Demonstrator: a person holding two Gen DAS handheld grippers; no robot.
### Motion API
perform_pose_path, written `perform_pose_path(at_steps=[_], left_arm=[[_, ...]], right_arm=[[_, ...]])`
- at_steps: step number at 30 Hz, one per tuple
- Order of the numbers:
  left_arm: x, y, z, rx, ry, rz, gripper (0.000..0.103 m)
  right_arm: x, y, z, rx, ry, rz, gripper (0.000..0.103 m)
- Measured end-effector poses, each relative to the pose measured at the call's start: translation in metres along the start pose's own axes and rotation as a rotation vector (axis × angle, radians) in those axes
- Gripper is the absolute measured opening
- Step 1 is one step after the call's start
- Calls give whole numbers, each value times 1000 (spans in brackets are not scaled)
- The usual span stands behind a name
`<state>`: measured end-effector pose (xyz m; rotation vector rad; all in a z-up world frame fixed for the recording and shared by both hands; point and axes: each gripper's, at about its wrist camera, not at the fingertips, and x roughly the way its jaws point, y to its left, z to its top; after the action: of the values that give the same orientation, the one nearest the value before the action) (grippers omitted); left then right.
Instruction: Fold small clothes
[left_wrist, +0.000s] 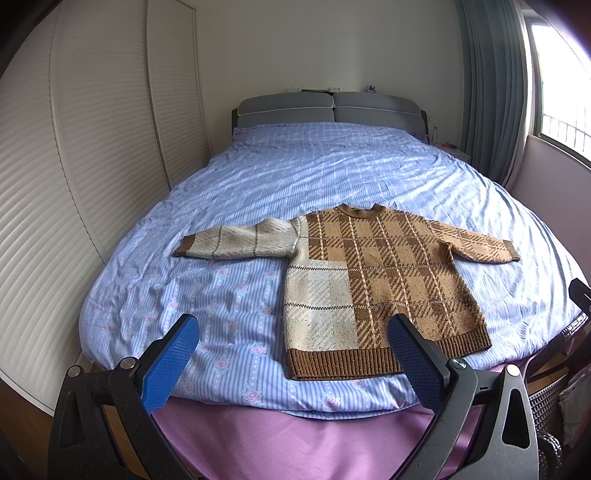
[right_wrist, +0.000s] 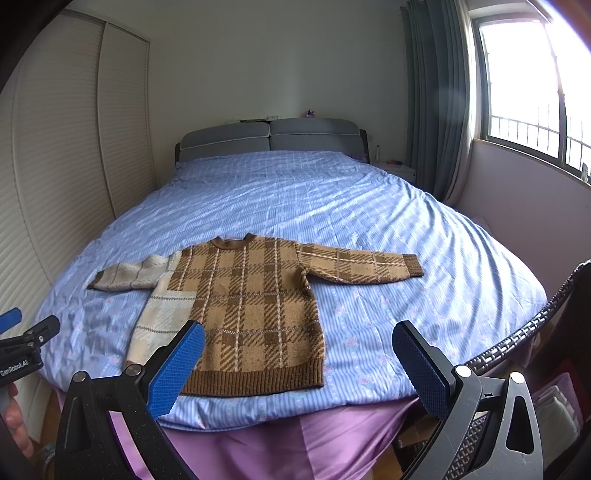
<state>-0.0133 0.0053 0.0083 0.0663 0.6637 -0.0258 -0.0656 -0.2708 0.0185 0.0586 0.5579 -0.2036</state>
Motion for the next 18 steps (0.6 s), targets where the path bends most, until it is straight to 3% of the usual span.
perform_pose_path(at_steps=[18], left_arm=[[2,1,1,9,-1,2,103]], right_arm=[[1,0,-1,4,1,4,102]])
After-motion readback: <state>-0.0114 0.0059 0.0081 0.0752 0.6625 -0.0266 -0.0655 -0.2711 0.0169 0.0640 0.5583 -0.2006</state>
